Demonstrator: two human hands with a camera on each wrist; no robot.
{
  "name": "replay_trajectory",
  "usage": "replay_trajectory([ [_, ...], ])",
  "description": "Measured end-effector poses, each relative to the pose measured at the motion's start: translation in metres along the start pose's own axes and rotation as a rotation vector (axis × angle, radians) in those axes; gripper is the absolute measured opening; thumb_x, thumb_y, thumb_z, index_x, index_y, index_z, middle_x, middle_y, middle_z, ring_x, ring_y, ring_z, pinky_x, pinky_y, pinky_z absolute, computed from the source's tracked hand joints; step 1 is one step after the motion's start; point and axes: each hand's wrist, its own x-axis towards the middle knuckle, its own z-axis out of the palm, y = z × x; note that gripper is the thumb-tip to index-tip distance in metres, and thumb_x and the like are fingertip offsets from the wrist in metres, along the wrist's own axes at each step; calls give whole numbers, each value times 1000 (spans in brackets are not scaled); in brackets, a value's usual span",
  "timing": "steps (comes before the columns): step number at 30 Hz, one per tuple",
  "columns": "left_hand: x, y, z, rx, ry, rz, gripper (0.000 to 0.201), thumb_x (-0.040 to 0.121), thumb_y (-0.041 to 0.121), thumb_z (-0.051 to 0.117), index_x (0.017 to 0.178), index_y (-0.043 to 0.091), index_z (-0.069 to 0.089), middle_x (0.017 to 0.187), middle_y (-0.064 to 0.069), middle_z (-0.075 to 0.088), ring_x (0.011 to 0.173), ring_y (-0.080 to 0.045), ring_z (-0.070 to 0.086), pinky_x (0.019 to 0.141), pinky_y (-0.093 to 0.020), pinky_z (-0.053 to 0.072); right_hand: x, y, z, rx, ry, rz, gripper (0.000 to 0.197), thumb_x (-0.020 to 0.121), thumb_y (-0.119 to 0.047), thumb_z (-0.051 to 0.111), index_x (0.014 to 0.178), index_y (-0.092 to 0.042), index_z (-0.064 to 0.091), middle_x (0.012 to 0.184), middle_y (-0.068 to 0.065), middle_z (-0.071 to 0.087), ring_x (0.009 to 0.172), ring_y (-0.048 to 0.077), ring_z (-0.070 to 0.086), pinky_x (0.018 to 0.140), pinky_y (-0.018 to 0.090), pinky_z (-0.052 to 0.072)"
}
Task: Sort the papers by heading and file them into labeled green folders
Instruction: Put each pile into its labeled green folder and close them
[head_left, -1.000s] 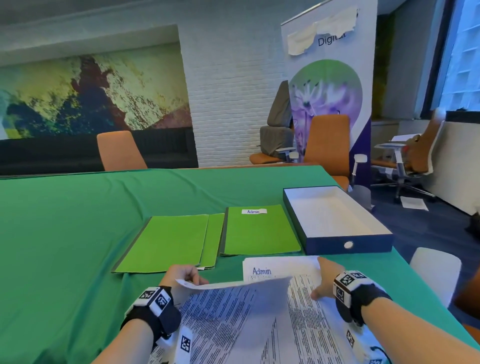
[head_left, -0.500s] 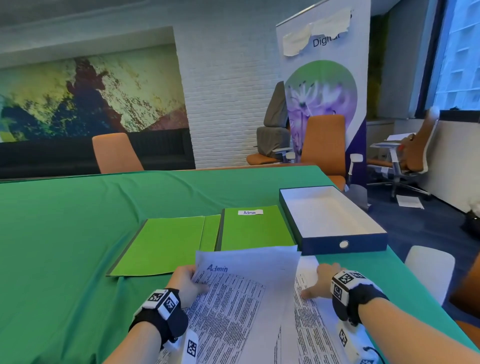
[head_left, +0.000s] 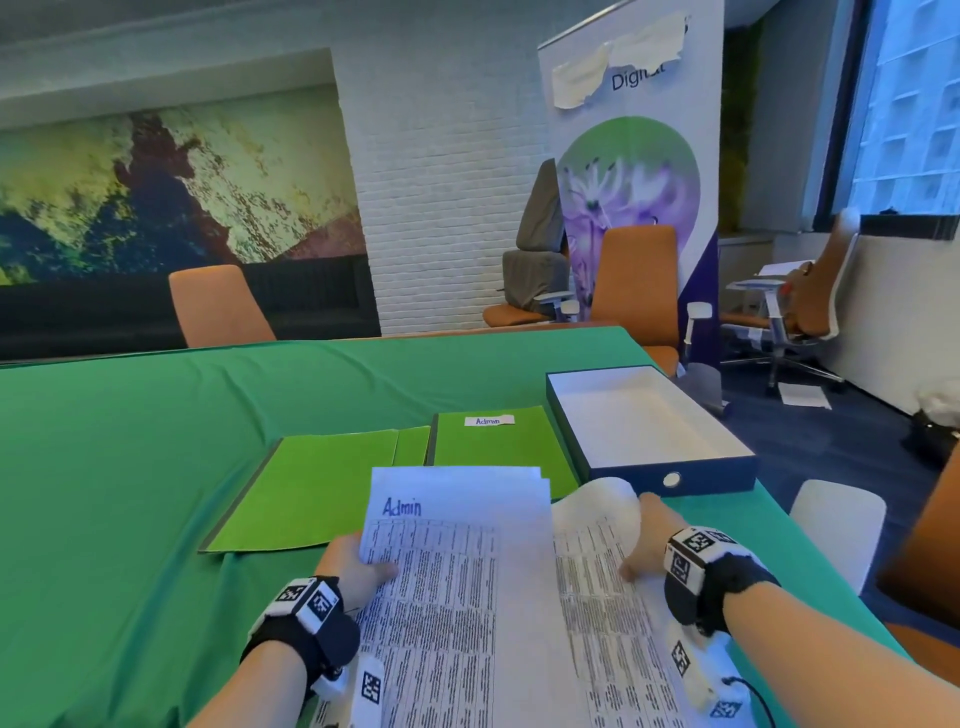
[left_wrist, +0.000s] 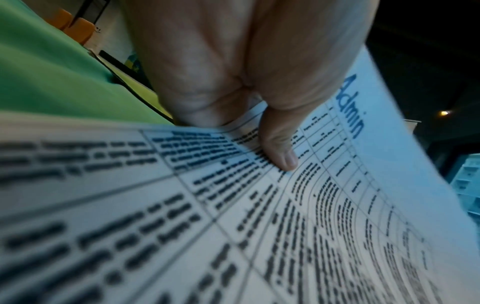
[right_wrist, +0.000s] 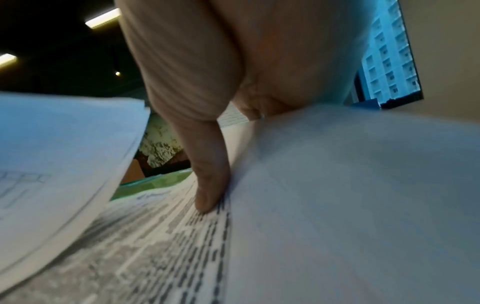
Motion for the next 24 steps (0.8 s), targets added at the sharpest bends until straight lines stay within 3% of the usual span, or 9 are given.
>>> replay_trajectory([
  [3,2,-6,-4,-46,35,-29,21,82,9,69,102,8,64,98,-11,68,92,-29,64,87,-40,50,-1,-2,-8,115,-1,-85,58,68,-17,81,118,-14,52,112,6,62,102,22,60,90,36,50],
  [5,4,-8,-6,-87,50,-37,22,81,10,70,102,7,64,97,-13,68,91,-31,64,87,-45,51,-2,-6,-11,174,22,-138,36,72,-17,78,104,-14,61,104,6,66,94,21,63,86,33,52],
  [8,-1,-8,-9,-204,51,-19,15,80,6,70,92,13,64,97,-13,68,94,-32,63,87,-44,50,-4,-12,-13,298,68,-197,14,73,-12,72,79,-16,61,88,7,68,82,20,65,81,34,55],
  [11,-6,-9,-12,-348,37,14,22,79,3,70,98,11,65,103,-13,67,97,-31,62,89,-43,48,-9,-19,-16,564,83,-212,14,72,-10,76,77,-14,64,82,9,68,79,23,66,73,33,54],
  [13,-10,-5,-13,-441,36,22,26,80,-2,67,105,5,64,100,-10,67,98,-28,61,92,-40,44,-11,-25,-15,732,61,-232,15,70,-8,79,81,-9,70,82,12,71,78,28,68,75,37,56],
  [16,-13,4,-9,-513,-9,73,23,79,-9,64,92,9,67,81,6,72,93,-23,61,95,-37,41,-10,-39,-7,885,7,-247,37,55,-15,86,86,-2,72,81,17,73,75,33,70,75,46,58],
  [18,-13,8,-5,-518,-27,80,27,78,-11,64,87,14,67,73,11,73,89,-21,62,93,-37,42,-8,-50,0,903,2,-265,38,46,-23,81,79,-6,72,79,16,73,76,33,70,75,47,58],
  [21,-12,9,-1,-514,52,86,24,75,-8,70,86,14,69,76,7,73,88,-24,64,90,-38,46,-3,-60,7,932,-20,-287,16,65,-18,79,77,-10,72,83,15,74,82,33,70,80,50,57],
  [24,-14,6,-4,-483,125,128,24,74,-5,72,96,6,68,86,-7,70,87,-27,64,81,-35,46,5,-55,10,884,-35,-294,24,72,-18,79,92,-7,72,90,14,73,86,32,70,83,48,56],
])
